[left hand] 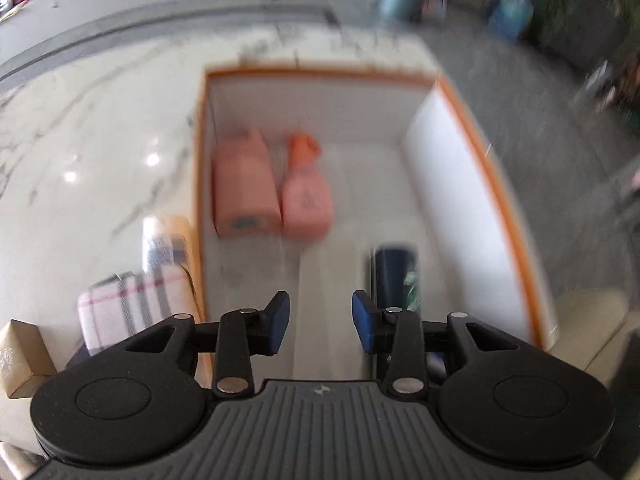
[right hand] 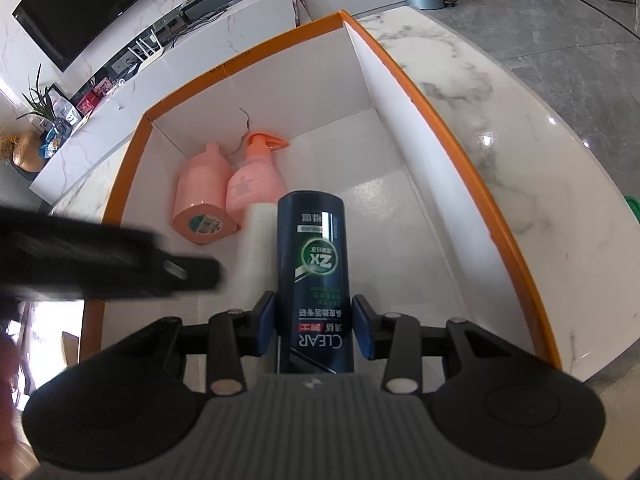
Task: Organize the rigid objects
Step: 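Carry the white box and green spray can over the orange box, then lower the white box with the left tool while the right tool lowers the spray can into the box, then open both tools and withdraw them toward the remaining items, then approach the brown box with the left tool while the right tool approaches the clear cube box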
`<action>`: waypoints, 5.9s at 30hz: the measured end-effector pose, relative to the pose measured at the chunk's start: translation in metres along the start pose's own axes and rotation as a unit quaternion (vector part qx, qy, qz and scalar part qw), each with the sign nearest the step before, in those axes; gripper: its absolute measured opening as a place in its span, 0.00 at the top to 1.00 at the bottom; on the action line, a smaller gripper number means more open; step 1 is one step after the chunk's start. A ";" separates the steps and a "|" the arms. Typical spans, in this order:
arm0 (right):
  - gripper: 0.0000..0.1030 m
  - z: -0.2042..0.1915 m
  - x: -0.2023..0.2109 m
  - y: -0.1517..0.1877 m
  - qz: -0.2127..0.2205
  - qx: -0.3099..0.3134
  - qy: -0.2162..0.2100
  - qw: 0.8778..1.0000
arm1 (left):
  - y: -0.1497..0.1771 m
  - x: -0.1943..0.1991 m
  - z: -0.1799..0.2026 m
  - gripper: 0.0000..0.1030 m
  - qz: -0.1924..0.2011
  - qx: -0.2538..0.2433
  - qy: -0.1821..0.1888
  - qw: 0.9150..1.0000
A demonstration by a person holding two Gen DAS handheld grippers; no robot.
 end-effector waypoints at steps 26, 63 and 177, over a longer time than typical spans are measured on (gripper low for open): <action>0.60 -0.020 -0.018 0.006 -0.092 0.012 0.082 0.992 | 0.020 0.024 -0.075 0.83 0.030 0.107 0.071 0.991; 0.63 -0.041 -0.037 0.011 -0.164 0.069 0.016 0.984 | 0.022 0.028 -0.081 0.84 0.025 0.137 0.098 0.985; 0.36 -0.199 0.030 0.134 0.086 0.193 0.066 0.975 | 0.103 0.070 -0.274 0.28 0.043 0.112 -0.122 0.985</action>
Point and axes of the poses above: each gripper's, at about its wrist camera, not at the fingertips, and x roughly against the way its jaws point, z to its right, y to its underside, the point moved 7 cm from there along -x, roughly the way its jaws point, and after that the axes turned 12 degrees about z, right-handed, at the moved point
